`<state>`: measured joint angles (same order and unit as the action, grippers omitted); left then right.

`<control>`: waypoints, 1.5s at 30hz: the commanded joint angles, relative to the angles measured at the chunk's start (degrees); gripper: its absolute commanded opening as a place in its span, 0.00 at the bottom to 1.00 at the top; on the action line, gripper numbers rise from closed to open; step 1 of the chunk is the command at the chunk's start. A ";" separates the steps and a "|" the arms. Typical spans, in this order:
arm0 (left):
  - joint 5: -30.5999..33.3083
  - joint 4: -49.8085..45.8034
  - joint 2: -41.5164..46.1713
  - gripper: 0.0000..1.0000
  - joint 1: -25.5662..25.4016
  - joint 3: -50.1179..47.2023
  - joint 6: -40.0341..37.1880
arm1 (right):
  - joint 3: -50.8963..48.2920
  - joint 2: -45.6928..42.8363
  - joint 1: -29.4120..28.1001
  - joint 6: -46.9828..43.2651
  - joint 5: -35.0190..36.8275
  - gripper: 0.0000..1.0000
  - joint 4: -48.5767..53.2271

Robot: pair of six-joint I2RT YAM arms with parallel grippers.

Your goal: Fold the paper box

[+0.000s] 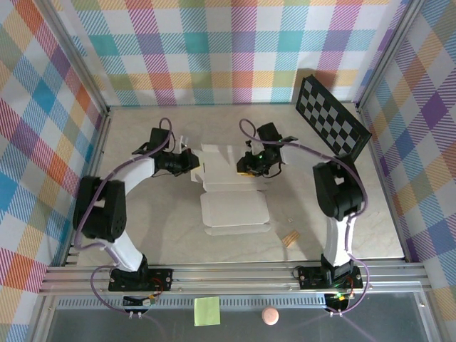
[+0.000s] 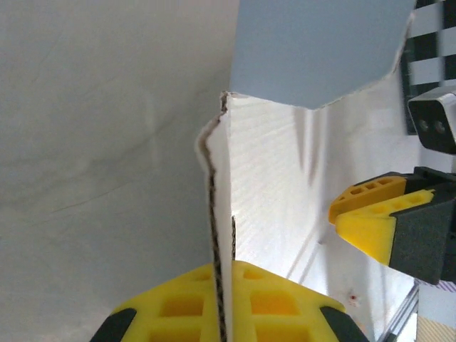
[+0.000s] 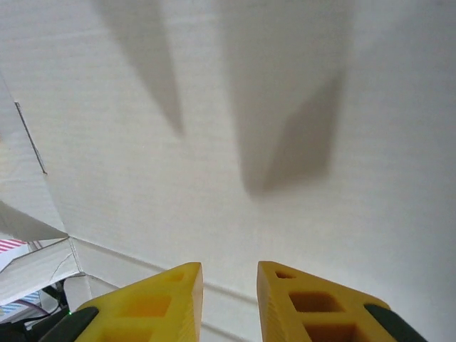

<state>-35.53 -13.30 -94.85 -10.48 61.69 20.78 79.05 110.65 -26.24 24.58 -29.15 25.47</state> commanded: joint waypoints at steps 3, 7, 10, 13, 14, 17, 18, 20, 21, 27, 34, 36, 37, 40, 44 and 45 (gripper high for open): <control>-2.91 0.35 11.84 0.00 -0.22 -0.17 -5.23 | 0.65 -12.08 -0.12 -3.09 2.61 0.28 1.48; -4.61 -0.99 19.87 0.00 -0.23 0.35 -8.49 | 0.80 -19.72 -0.05 -6.88 3.89 0.29 3.09; -7.55 -4.59 23.98 0.00 -0.19 1.70 -12.49 | 0.91 -25.16 -0.09 -10.68 3.54 0.30 4.06; -9.13 -7.07 28.30 0.00 -0.46 2.37 -16.25 | 0.08 -29.71 -0.13 -14.98 2.91 0.30 3.65; -9.91 -8.13 29.76 0.00 -0.43 2.56 -18.25 | -0.23 -31.31 -0.14 -16.06 3.30 0.30 3.29; -12.68 -10.39 34.31 0.00 -0.53 2.66 -23.55 | -0.23 -35.48 -0.15 -20.28 2.45 0.30 3.43; -13.73 -10.98 35.66 0.00 -0.59 2.52 -25.23 | 0.03 -36.37 -0.21 -21.80 1.50 0.30 3.67; -16.01 -11.33 39.06 0.00 -0.77 1.71 -28.07 | 0.78 -38.20 -0.51 -26.54 -1.43 0.33 5.07; -17.09 -11.67 40.39 0.00 -0.77 1.38 -29.51 | 1.07 -38.92 -0.78 -28.86 -2.45 0.34 5.76; -20.12 -17.78 46.33 0.00 -0.86 1.44 -38.06 | 7.70 -40.54 -3.77 -42.56 -4.86 0.39 15.25; -24.49 -24.57 50.81 0.00 -0.95 2.56 -48.32 | 15.56 -40.05 -9.80 -51.21 -4.77 0.45 24.29; -24.87 -25.06 51.79 0.00 -0.99 2.64 -49.65 | 18.20 -39.25 -11.54 -52.48 -4.08 0.47 26.90; -25.34 -25.64 52.19 0.00 -0.97 2.73 -50.63 | 19.47 -38.76 -12.49 -53.25 -3.91 0.48 28.26; -27.98 -27.88 53.23 0.00 -0.96 3.17 -54.29 | 22.31 -37.37 -14.98 -56.01 -2.23 0.51 32.29; -29.57 -28.20 54.71 0.00 -1.03 2.91 -56.28 | 26.24 -34.72 -17.66 -58.91 0.31 0.54 37.87; -29.76 -28.10 54.85 0.00 -1.03 2.86 -56.48 | 27.18 -34.07 -18.40 -59.46 0.91 0.54 39.18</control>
<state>-61.47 -40.77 -40.82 -11.14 63.07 -31.77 103.83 74.81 -43.31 -30.61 -29.98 57.89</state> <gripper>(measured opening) 0.065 0.538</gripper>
